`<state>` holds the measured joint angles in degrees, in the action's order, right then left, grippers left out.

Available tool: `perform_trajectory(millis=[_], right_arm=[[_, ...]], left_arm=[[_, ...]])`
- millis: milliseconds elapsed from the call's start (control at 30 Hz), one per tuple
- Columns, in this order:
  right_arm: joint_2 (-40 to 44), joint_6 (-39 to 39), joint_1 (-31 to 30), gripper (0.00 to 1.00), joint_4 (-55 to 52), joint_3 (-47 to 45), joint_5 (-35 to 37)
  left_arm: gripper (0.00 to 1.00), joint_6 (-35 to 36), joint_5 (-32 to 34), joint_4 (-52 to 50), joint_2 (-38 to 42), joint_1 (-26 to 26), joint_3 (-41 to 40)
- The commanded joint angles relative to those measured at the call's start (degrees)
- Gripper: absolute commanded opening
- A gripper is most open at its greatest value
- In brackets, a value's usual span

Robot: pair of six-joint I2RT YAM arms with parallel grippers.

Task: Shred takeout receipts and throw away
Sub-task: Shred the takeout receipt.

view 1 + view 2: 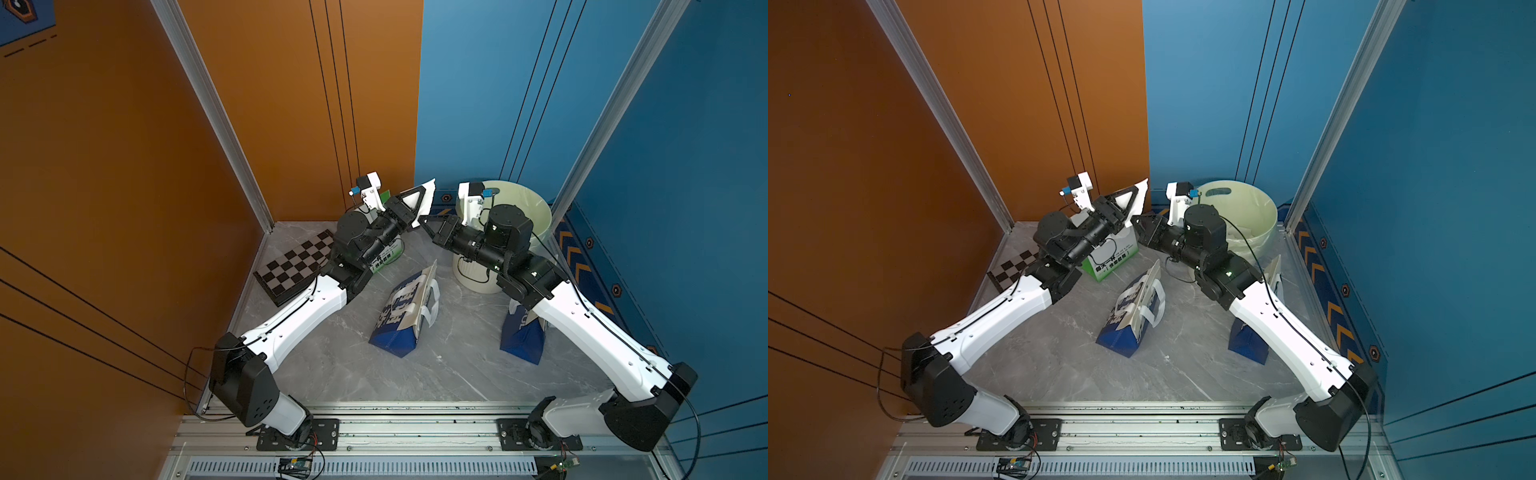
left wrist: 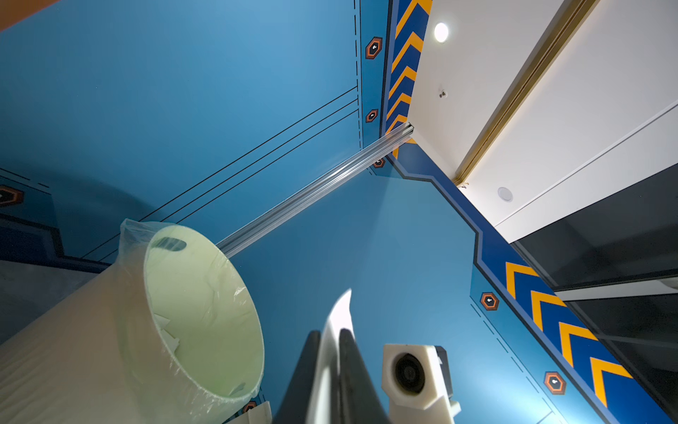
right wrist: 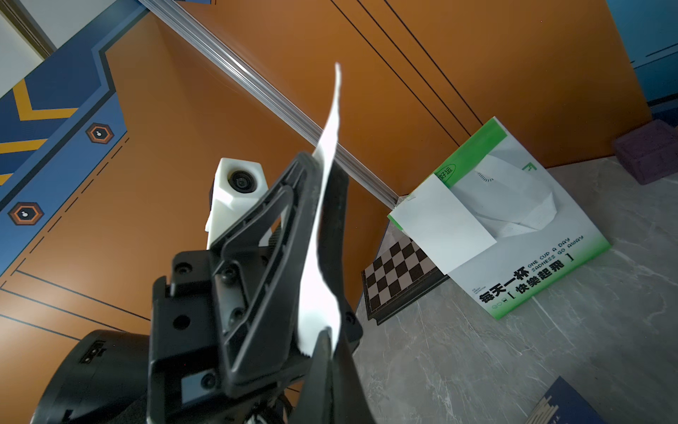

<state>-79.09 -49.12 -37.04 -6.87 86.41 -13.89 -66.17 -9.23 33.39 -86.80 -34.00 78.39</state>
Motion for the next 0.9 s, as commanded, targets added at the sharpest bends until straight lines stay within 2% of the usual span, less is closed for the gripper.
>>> perform_trajectory(millis=[0, 100, 200, 267, 333, 433, 533, 733, 867], right_arm=[[2.49, 5.11, 1.77, 0.00, -2.17, 0.75, -3.03], [2.68, 15.90, 6.28, 0.00, -13.49, 3.88, -9.41], [0.59, 29.11, 11.05, 0.00, -29.27, 10.62, -16.47], [-1.29, 37.75, 11.81, 0.00, -38.24, 15.48, -19.63], [-2.45, 44.34, 11.72, 0.00, -43.34, 18.73, -22.82], [-3.06, 49.39, 11.70, 0.00, -45.07, 18.70, -26.25], [-4.42, 52.00, 11.01, 0.00, -47.63, 19.88, -29.12], [-5.55, 54.73, 7.71, 0.00, -49.83, 21.29, -32.18], [-5.42, 56.88, 6.81, 0.00, -50.51, 20.49, -32.43]], left_arm=[[0.50, 5.11, -2.51, 0.61, 1.68, 2.17, -0.96], [0.59, 11.43, -8.49, -5.71, 3.88, 6.88, -0.55], [0.62, 20.74, -17.79, -16.35, 6.43, 11.53, 1.92], [0.63, 28.86, -24.78, -25.77, 7.46, 13.47, 5.09], [0.66, 38.89, -32.74, -38.21, 7.64, 14.18, 9.44], [0.69, 48.52, -42.45, -50.97, 7.35, 14.39, 13.46], [0.74, 49.12, -48.47, -51.84, 7.96, 14.41, 13.95], [0.79, 47.69, -54.64, -51.76, 5.89, 12.70, 16.18], [0.76, 49.35, -55.62, -51.77, 5.09, 10.90, 15.13]])
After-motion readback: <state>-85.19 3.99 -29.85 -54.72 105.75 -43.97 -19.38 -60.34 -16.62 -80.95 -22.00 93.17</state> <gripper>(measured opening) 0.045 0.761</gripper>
